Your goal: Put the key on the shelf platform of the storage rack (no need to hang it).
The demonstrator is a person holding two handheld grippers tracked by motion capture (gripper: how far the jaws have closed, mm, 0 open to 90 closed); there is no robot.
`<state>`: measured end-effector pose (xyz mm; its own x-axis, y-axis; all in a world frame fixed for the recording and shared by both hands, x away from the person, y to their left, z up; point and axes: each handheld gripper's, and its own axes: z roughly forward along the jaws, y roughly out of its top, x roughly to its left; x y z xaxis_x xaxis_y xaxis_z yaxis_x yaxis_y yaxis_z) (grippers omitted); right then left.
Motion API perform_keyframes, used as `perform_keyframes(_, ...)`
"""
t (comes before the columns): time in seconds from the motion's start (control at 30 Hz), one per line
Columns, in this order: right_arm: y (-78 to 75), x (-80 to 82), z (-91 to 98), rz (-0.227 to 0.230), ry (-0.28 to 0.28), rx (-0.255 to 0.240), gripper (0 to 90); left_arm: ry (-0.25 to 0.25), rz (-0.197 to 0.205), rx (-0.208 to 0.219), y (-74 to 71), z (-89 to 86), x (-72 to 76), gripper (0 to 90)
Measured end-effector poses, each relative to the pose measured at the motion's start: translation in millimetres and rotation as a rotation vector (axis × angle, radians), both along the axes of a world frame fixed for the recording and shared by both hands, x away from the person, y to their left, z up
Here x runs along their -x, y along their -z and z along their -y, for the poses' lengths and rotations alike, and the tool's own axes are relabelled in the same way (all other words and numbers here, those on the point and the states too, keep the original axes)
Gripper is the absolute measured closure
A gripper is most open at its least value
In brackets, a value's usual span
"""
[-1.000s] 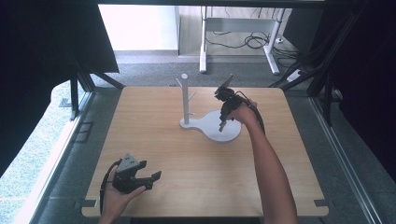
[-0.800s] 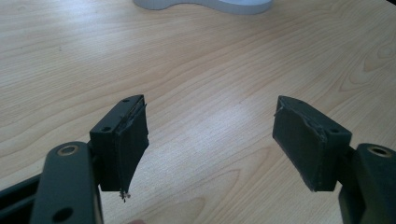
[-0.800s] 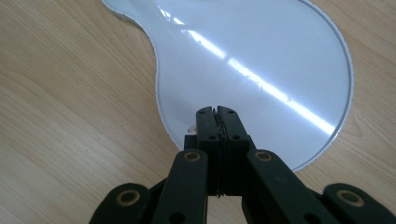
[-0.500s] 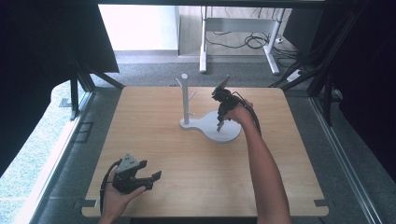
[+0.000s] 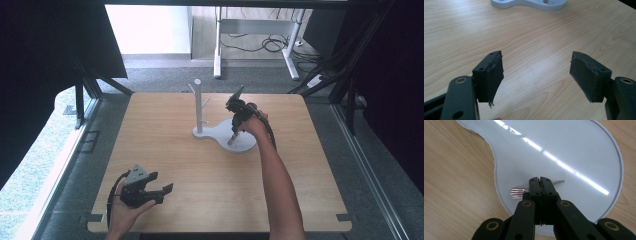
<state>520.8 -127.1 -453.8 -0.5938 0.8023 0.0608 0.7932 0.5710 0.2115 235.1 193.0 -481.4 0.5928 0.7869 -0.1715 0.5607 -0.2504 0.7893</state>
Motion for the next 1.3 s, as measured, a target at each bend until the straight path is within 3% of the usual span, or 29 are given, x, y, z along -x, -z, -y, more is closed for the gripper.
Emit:
perform_keyframes(0.27,12.8,-3.3,3.8,0.013,0.012,0.003,89.1,0.014,-0.013,0.001,1.0,1.3,-0.4,27.1)
perform_keyframes(0.87,17.3,-4.0,6.0,0.045,0.026,-0.018,86.4,0.013,-0.023,-0.007,3.3,0.8,-1.7,27.0)
perform_keyframes(1.2,16.7,-2.8,6.1,0.058,0.014,-0.025,78.0,0.009,-0.022,-0.006,3.0,-0.9,-1.8,27.0)
perform_keyframes(1.3,12.8,-0.8,5.8,0.063,0.006,-0.049,70.7,0.009,-0.021,-0.006,3.1,-0.6,-1.8,27.0)
